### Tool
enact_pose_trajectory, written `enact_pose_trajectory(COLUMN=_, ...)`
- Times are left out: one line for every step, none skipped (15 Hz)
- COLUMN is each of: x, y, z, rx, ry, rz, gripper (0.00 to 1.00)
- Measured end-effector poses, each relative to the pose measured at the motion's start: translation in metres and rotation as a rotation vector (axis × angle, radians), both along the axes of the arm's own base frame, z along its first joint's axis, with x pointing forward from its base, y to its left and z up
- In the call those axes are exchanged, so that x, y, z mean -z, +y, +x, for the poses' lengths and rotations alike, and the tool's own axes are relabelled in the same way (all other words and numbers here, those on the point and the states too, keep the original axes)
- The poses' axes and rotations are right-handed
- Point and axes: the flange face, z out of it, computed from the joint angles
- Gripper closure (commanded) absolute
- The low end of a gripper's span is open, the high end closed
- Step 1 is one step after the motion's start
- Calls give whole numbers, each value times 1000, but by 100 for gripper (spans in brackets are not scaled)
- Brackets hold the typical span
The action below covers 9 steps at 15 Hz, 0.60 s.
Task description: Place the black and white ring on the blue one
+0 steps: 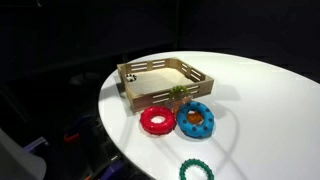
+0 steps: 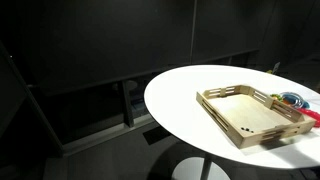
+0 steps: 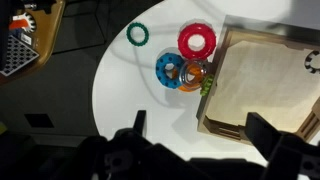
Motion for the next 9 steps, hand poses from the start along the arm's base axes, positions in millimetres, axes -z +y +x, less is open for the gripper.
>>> enact_pose_trajectory(x=0, y=0, z=0, rx=0, ry=-1, rz=0, gripper=0)
enact_pose_trajectory(x=0, y=0, z=0, rx=0, ry=-1, rz=0, gripper=0)
enact_pose_trajectory(x=0, y=0, z=0, rx=0, ry=-1, rz=0, gripper=0)
enact_pose_trajectory(x=0, y=0, z=0, rx=0, ry=-1, rz=0, gripper=0)
enact_pose_trajectory(x=0, y=0, z=0, rx=0, ry=-1, rz=0, gripper=0)
enact_pose_trajectory(x=0, y=0, z=0, rx=-1, ry=-1, rz=0, gripper=0)
enact_pose_trajectory(x=0, y=1, z=0, rx=-3, ry=1, rz=1, gripper=0)
enact_pose_trajectory(x=1, y=1, z=2, rx=-5, ry=2, rz=1, gripper=0)
enact_pose_trajectory(x=2, y=2, z=3, rx=-8, ry=1, rz=1, gripper=0)
